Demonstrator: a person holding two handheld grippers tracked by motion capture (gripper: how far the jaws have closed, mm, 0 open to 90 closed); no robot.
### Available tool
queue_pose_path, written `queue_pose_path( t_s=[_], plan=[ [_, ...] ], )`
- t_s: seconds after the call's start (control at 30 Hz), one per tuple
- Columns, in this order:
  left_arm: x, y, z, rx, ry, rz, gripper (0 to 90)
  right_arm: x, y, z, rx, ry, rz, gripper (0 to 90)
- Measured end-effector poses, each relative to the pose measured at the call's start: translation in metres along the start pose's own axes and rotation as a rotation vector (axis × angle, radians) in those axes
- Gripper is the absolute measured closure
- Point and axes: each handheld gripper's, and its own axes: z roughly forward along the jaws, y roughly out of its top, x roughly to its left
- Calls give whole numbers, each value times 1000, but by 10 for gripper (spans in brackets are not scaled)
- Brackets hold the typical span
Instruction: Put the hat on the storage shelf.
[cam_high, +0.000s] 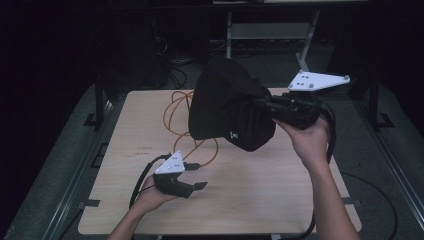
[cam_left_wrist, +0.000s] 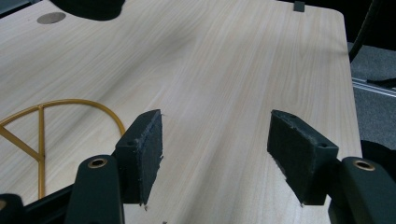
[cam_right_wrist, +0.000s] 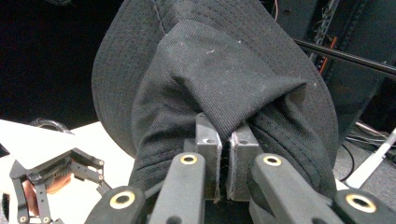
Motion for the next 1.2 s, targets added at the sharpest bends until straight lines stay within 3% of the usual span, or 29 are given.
queue_pose_path(
  t_s=[0.7,1.2],
  plan=[
    [1,-1,-2,-6,-7,-22,351,5,37,42,18,54,-19,854],
    [2,-1,-3,-7,-3,-4,351,5,63,81,48,85,-33,853]
  ],
)
